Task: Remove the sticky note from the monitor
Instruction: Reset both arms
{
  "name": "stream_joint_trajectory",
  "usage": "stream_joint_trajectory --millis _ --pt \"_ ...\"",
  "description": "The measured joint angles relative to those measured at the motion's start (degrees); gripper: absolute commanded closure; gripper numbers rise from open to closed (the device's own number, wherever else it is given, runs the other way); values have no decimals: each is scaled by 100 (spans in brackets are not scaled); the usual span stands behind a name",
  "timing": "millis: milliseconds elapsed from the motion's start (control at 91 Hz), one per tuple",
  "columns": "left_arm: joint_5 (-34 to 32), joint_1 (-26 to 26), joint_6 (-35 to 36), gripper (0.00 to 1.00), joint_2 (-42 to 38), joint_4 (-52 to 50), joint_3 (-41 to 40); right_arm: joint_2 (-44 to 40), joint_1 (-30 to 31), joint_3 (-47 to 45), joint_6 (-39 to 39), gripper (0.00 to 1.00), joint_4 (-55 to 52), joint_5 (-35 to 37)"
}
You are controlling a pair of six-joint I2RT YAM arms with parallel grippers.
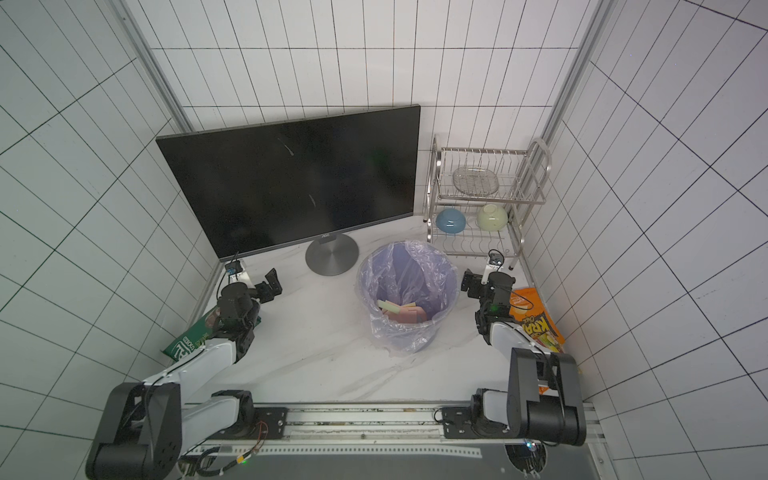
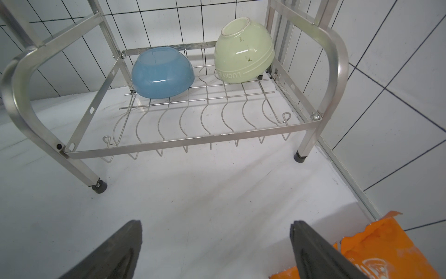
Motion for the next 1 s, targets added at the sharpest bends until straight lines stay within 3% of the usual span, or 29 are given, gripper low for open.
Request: stream_joint_trajectory --millis 264,517,1000 --pt "-199 0 37 2 79 275 -109 -7 -4 7 -46 1 20 22" --pt "-378 0 127 2 448 608 -138 789 -4 55 -57 1 345 -52" --pt "-278 4 363 1 824 1012 -136 1272 87 -179 -57 1 1209 348"
